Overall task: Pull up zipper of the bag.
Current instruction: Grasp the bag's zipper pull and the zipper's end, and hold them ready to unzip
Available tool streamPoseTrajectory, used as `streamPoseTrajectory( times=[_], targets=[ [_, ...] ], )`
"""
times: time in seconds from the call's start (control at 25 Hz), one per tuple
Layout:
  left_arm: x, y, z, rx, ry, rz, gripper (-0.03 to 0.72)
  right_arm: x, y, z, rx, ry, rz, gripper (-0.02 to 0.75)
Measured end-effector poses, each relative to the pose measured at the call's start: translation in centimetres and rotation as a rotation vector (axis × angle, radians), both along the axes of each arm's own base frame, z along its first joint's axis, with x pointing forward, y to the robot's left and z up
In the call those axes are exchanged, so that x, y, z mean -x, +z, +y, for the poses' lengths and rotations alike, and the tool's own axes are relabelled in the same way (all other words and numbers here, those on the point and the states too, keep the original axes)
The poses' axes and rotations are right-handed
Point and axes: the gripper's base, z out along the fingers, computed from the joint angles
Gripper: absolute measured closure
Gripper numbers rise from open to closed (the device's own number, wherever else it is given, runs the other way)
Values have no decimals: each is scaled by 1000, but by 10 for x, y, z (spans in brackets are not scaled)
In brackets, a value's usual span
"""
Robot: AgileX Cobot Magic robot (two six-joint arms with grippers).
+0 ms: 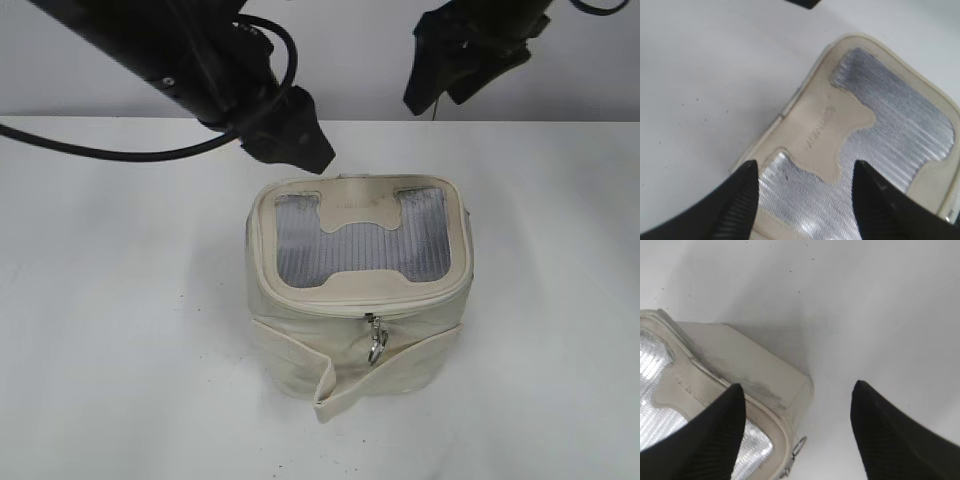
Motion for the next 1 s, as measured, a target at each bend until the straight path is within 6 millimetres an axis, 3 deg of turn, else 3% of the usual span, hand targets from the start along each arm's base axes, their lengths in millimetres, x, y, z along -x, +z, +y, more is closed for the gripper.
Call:
streamPoseTrajectory(
  times=[0.24,0.36,0.76,1.0],
  targets=[
    [-42,-13,-31,4,-35,45,232,21,4,-54,19,-138,53,224],
    [-54,-21,-48,24,-95,96,223,38,0,-68,28,-168,88,224],
    [-73,-47,-76,45,-244,196,171,93,-35,-79,58,-227,251,224],
    [-77,-64,-81,30,-265,239,170,106,-61,-81,56,-274,274,224]
  ],
)
